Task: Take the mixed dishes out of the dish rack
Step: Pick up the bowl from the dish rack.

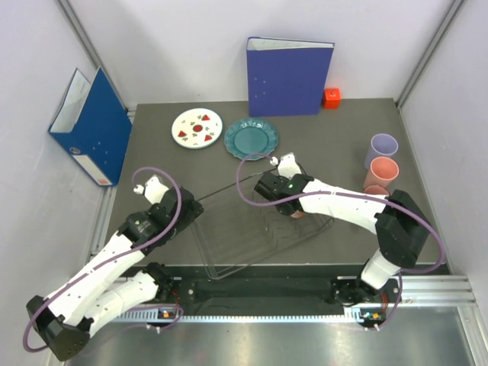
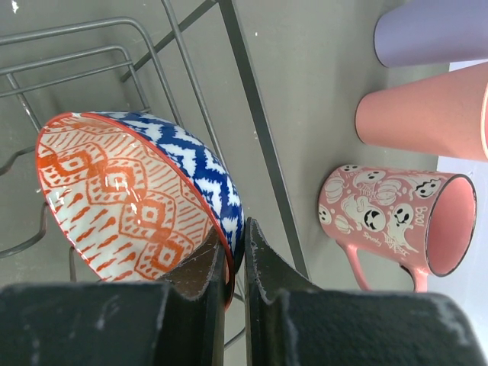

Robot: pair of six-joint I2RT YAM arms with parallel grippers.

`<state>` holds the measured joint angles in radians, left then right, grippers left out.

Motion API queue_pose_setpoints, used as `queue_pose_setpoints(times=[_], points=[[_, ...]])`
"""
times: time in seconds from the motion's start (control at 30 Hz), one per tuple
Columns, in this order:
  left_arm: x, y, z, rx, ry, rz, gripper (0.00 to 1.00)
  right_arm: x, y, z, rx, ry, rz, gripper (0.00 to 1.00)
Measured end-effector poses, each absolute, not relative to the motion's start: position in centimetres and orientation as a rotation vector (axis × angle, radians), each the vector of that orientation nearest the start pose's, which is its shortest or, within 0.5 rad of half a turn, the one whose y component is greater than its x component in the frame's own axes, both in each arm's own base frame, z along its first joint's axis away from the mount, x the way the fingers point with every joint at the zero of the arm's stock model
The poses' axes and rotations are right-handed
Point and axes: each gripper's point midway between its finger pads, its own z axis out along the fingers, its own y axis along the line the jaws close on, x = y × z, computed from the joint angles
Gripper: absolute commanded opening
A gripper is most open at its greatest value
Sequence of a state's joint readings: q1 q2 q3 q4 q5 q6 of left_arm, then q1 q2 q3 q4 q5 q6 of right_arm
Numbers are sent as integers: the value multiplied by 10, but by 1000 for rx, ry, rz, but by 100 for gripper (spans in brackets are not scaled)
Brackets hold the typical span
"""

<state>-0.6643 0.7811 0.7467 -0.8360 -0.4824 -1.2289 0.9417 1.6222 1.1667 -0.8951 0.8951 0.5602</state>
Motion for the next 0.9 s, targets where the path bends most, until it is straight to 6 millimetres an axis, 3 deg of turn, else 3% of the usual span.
queue_pose_setpoints(times=[0.3,0.43,0.53,0.63,0.73,0.77,0.8,0.9], points=[[192,-83,175,-857,2167,-311,68,270,162,119,-310,2278,-623,0],[186,-82,161,-851,2204,-289,64,270,162,119,-308,2277,-619,0],[176,-82,133,-841,2272,-262,62,270,161,118,-305,2274,-617,0],[169,-83,114,-833,2330,-235,51,270,159,115,-296,2279,-618,0],[168,-86,104,-814,2362,-226,33,270,161,115,-294,2278,-609,0],[169,-88,102,-813,2364,-230,13,270,161,115,-294,2278,-609,0],[170,-90,101,-804,2368,-236,0,270,161,115,-294,2279,-609,0],[173,-93,102,-749,2376,-244,0,270,161,115,-288,2278,-604,0]])
